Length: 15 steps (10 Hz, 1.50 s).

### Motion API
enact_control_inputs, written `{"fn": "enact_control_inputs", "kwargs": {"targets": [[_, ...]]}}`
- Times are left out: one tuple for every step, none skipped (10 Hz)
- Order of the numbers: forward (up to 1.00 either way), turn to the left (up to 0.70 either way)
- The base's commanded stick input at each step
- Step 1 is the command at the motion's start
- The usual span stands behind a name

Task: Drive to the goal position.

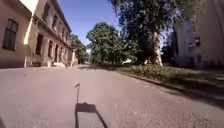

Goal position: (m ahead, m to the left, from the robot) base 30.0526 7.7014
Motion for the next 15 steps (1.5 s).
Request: {"fn": "enact_control_inputs", "kwargs": {"targets": [[0.7,0.0],[0.7,0.0],[0.7,0.0],[0.7,0.0],[0.7,0.0],[0.7,0.0],[0.7,0.0],[0.7,0.0],[0.7,0.0],[0.7,0.0],[0.7,0.0],[0.7,0.0],[0.7,0.0],[0.7,0.0],[0.7,0.0]]}}
